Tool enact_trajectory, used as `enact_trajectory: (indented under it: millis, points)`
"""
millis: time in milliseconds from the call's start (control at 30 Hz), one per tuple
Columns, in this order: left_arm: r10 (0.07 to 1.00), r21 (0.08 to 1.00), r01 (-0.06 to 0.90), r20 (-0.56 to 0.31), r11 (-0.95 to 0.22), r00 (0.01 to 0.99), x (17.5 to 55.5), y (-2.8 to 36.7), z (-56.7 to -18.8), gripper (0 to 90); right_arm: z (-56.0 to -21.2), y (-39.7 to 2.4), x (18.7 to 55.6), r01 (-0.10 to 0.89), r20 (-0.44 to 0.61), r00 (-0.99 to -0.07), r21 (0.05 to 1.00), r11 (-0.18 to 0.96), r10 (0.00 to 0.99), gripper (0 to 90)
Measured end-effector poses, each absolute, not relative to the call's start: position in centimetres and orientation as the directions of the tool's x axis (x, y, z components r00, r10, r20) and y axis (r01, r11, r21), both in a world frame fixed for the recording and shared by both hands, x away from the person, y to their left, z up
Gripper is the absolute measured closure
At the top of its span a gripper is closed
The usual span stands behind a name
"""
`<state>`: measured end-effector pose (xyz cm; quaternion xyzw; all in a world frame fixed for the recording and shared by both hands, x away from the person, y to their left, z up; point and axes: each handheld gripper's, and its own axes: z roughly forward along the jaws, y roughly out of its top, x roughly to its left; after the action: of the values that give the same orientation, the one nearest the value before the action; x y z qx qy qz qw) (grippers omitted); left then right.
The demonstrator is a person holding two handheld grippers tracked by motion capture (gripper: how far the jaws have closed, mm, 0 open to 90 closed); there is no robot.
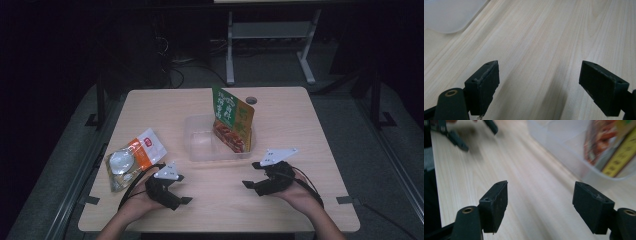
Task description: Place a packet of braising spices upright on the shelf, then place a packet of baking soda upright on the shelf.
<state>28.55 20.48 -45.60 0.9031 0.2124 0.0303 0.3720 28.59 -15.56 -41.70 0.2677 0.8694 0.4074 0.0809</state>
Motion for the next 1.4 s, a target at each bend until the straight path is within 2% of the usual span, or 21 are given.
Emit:
enact_trajectory:
  millis: [233, 767, 1133, 1400]
  points:
    - [0.403, 0.672, 0.35, -0.082, -0.653, 0.911, 28.8, 21.4, -44.8, 16.2, -43.5, -14.0, 28.4, 0.391, 0.079, -0.87, 0.712, 0.583, 0.486, 28.0]
    - [0.469, 0.671, 0.38, -0.054, -0.637, 0.881, 29.6, 25.2, -42.5, 16.6, -44.0, -13.6, 28.5, 0.394, 0.088, -0.875, 0.703, 0.593, 0.477, 27.9]
    - [0.571, 0.686, 0.436, -0.037, -0.582, 0.82, 31.8, 30.7, -40.5, 14.9, -44.2, -13.5, 28.6, 0.393, 0.092, -0.878, 0.7, 0.596, 0.471, 27.9]
    - [0.652, 0.678, 0.485, -0.01, -0.553, 0.758, 33.9, 34.4, -40.4, 14.0, -44.2, -13.5, 28.6, 0.393, 0.093, -0.878, 0.701, 0.595, 0.47, 27.9]
